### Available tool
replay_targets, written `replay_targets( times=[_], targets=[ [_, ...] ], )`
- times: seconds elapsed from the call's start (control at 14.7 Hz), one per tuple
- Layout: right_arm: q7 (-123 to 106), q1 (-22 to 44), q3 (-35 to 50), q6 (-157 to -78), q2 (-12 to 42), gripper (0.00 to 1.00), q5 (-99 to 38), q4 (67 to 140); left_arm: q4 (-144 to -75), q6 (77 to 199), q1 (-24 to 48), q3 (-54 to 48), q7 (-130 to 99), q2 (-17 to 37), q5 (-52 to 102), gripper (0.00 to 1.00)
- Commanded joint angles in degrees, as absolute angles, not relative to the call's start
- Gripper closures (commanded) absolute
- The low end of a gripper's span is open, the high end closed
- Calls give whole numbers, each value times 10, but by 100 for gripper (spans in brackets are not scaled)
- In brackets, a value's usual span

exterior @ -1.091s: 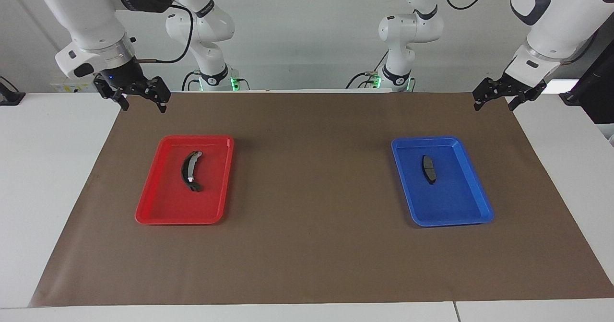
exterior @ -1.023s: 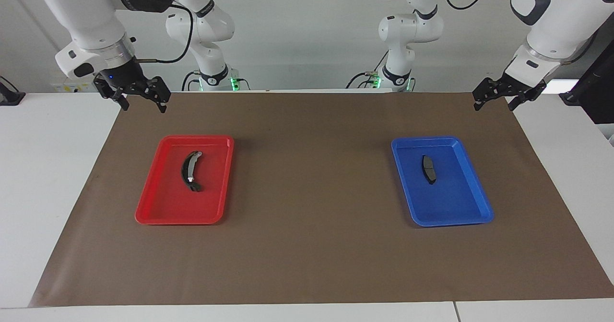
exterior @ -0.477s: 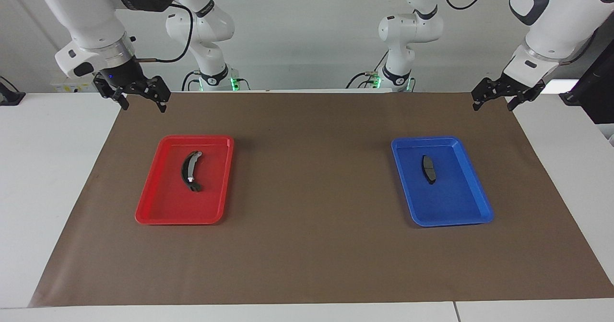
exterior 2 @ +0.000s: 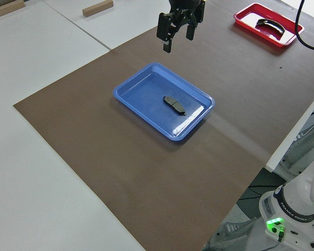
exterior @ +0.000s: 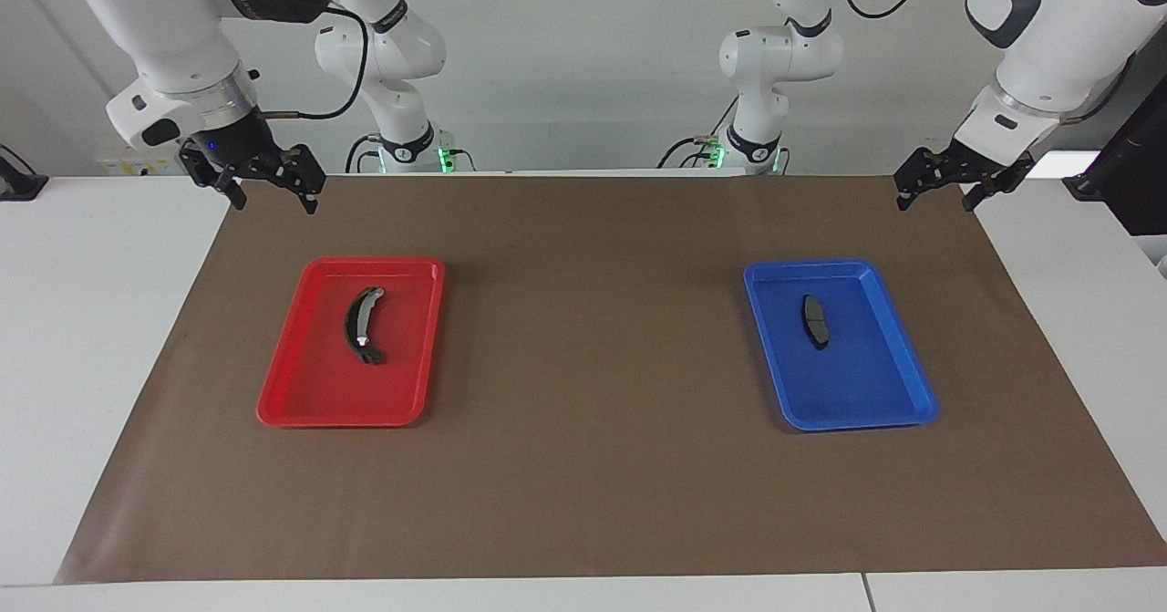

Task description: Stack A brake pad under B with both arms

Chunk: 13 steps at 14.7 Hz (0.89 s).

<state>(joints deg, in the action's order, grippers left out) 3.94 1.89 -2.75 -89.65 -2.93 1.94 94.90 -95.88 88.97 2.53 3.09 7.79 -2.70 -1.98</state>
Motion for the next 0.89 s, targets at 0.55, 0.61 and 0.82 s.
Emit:
replay_targets(
  times=[0.55, 0.61, 0.82],
  targets=[
    [-17, 16, -22, -1118, -66, 0, -13, 1189, -1125, 1075, 30, 24, 81, -58, -32, 0],
    [-21, 16, -22, -1162, -55, 0, -13, 1218, -1153, 1107, 30, 24, 79, -57, -32, 1],
    [-40, 16, -22, -1309, -33, 0, -14, 1298, -1246, 1221, 51, 25, 73, -45, -32, 1]
  ],
)
